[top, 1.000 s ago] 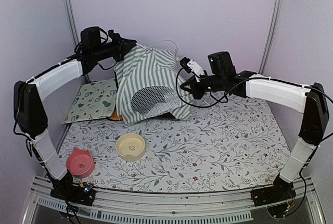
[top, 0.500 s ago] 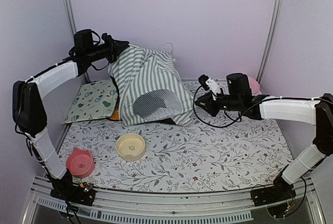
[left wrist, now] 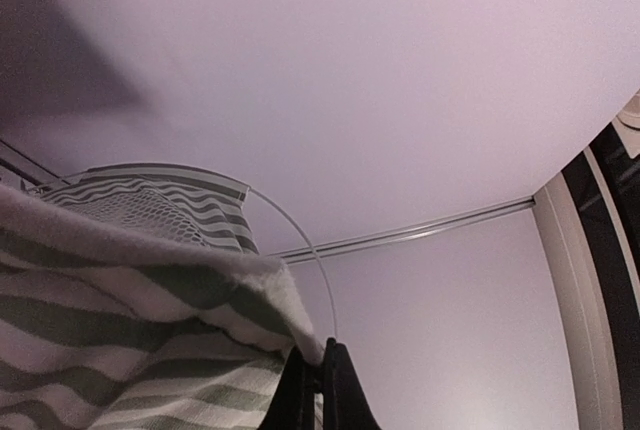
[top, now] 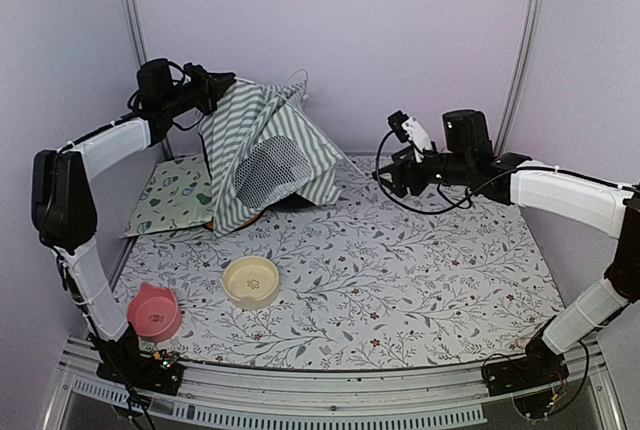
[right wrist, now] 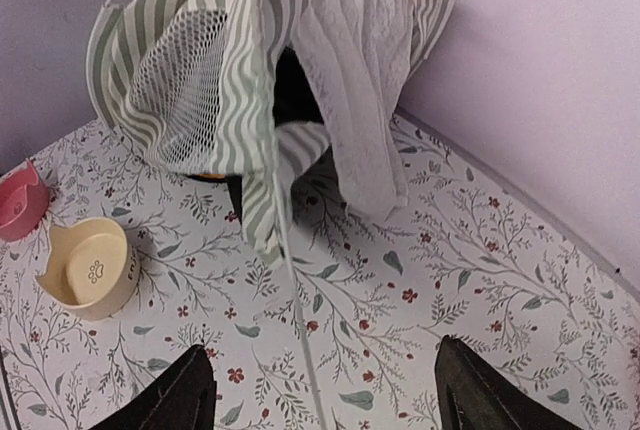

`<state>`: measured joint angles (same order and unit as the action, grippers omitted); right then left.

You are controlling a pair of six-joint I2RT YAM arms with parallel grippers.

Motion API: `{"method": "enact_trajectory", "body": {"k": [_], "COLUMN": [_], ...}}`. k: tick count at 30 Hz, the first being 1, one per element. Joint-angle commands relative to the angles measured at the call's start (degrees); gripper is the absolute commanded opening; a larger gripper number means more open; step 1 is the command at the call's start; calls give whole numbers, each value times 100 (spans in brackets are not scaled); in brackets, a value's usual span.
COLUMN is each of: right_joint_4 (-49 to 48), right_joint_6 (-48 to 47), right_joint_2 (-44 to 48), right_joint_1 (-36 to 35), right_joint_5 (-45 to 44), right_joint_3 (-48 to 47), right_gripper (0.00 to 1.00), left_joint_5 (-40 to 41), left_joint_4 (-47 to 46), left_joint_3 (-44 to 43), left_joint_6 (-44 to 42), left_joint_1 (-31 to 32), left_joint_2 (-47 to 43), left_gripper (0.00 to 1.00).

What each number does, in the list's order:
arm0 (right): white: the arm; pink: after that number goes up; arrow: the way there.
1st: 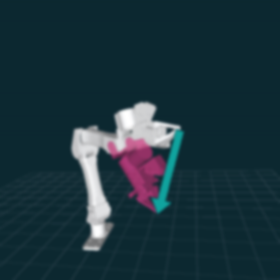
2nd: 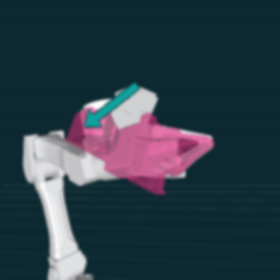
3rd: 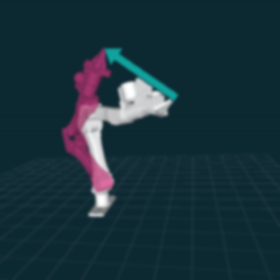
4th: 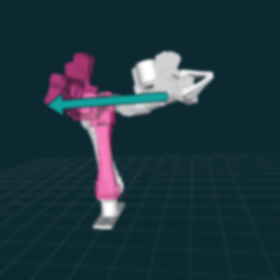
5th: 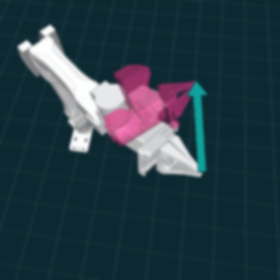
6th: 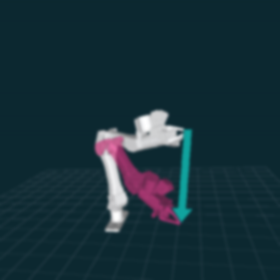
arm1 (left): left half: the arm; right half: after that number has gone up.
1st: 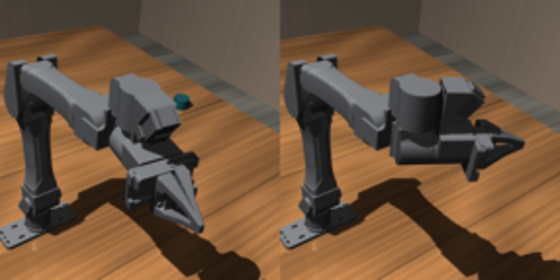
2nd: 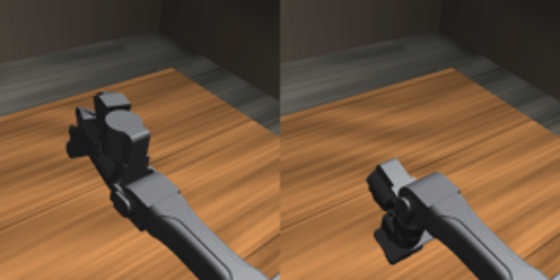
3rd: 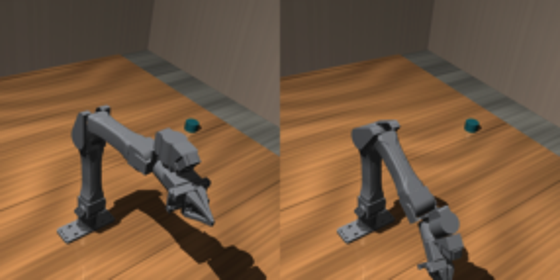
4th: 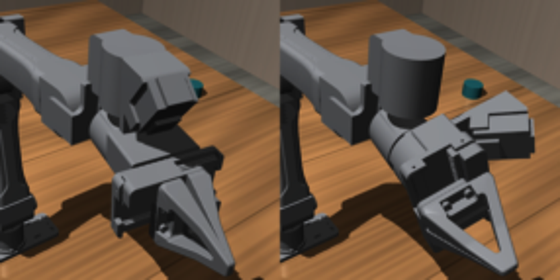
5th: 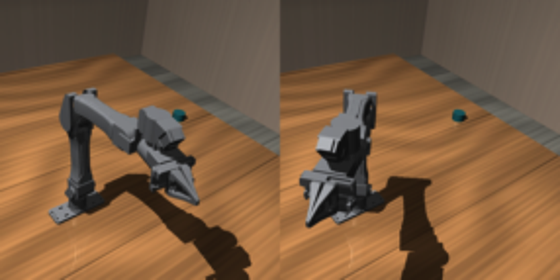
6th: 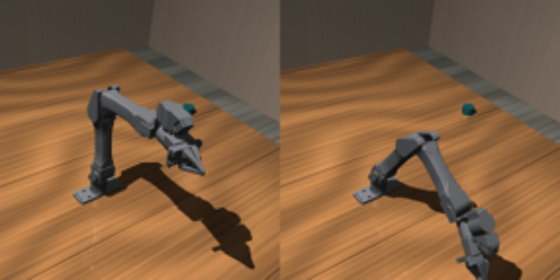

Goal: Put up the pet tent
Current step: Adjust the tent at the center of the board.

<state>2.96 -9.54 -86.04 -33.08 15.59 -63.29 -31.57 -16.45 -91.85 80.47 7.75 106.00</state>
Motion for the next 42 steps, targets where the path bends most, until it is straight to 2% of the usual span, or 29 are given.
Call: {"method": "enact_trajectory", "body": {"k": [1,5,11,17,19,22,23,25,26,30,33,36,42], "right_joint_4": [672,964,719,625,606,588,547,480,442,325,263,234,350], "right_joint_6": [-134,-278,-258,-402,-454,-487,-487,-508,-520,-566,-576,-575,-621], "right_joint_2": [-85,-341,-281,-841,-992,-1028,-986,-881,-827,-675,-636,-608,-581], "right_joint_1": [-49,-50,-93,-93,-94,-93,-93,-93,-93,-93,-93,-93,-120], "right_joint_5": [-57,-34,204,-117,-104,-298,-352,-388,-382,-391,-343,-312,-300], "right_joint_3": [-905,-886,-302,-450,-558,-841,-868,-910,-905,-858,-801,-786,-895], "right_gripper": [80,84,87,78,68,43,32,3,0,0,0,0,0], "left_joint_5": [-188,-256,-395,-497,-530,-590,-614,-660,-678,-716,-575,-251,662], "left_joint_4": [-504,-427,-444,-506,-482,-439,-423,-366,-337,49,458,1098,2214], "left_joint_3": [-82,-104,-101,-160,-193,-219,-219,-219,-219,-216,-104,-80,-157], "left_joint_6": [-196,-277,-300,-266,-273,-309,-335,-428,-482,-1056,-1726,-2823,-4967], "left_joint_1": [140,161,188,209,215,212,210,213,210,226,266,380,949], "left_joint_2": [-50,-27,73,132,153,184,191,202,204,105,-102,-371,-812], "left_gripper": [0,0,0,0,0,0,0,0,6,39,55,59,57]}}
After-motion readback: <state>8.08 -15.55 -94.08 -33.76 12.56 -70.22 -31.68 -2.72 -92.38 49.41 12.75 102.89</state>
